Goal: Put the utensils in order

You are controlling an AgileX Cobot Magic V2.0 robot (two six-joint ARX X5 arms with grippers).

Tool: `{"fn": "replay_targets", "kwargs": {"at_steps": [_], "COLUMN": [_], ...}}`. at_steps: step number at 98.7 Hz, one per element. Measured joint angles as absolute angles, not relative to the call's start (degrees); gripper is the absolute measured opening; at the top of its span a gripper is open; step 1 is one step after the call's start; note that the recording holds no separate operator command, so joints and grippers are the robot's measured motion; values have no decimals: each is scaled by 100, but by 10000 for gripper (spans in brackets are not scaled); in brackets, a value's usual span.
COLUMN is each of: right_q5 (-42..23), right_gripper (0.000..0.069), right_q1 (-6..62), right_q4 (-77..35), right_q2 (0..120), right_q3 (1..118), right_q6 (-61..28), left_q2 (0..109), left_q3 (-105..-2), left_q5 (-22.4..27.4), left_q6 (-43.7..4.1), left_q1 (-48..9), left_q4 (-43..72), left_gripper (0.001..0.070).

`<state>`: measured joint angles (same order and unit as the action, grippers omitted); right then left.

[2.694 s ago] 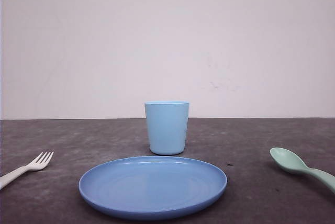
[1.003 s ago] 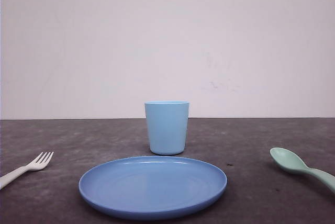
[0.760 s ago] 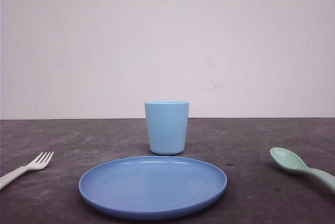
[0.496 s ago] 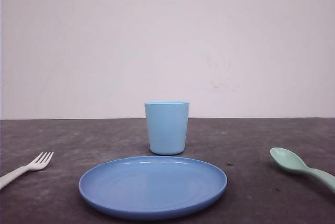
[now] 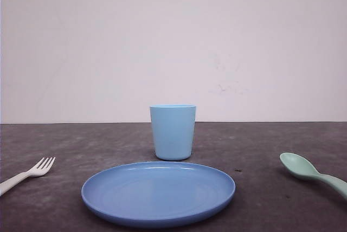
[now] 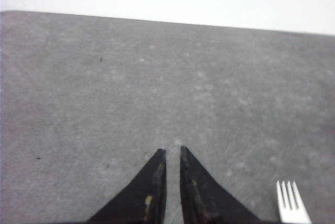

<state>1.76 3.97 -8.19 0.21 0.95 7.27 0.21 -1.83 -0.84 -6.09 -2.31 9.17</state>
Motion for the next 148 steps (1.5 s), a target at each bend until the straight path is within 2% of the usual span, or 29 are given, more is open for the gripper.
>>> {"fn": "replay_targets", "kwargs": {"at_steps": [16, 33, 46, 63, 76, 87, 105, 128, 148], "right_q5": [440, 611, 661, 838, 1072, 1085, 1081, 880, 593], "right_gripper": [11, 10, 10, 10, 10, 10, 10, 10, 10], "right_q1": [397, 397, 397, 397, 397, 397, 397, 397, 397], "right_q4": [-749, -923, -1490, -2228, -2652, -3020, -3483, -4110, -4329], "right_q2": [43, 314, 899, 1940, 2783, 3428, 4300, 5153, 5610], "right_q3": [318, 1280, 2141, 3251, 3981, 4480, 4864, 4869, 4869], "right_q6": [1114, 1603, 1745, 1664, 1450, 1190, 847, 574, 458], "left_q2": [21, 56, 266, 978, 1763, 2488, 3645, 4665, 5037], "left_q3": [-246, -878, -1542, -2504, -3367, -3997, -4307, -4307, -4307], "left_q5": [145, 209, 405, 648, 969, 1035, 1031, 325, 263], "left_q6": [-1057, -1743, -1909, -1933, -1846, -1518, -974, -679, -534], "left_q1": [-231, -231, -231, -231, -233, -261, -480, -899, -952], "left_q4": [443, 403, 539, 1424, 2036, 2445, 2862, 3072, 3197], "left_gripper": [23, 23, 23, 23, 23, 23, 23, 23, 23]}}
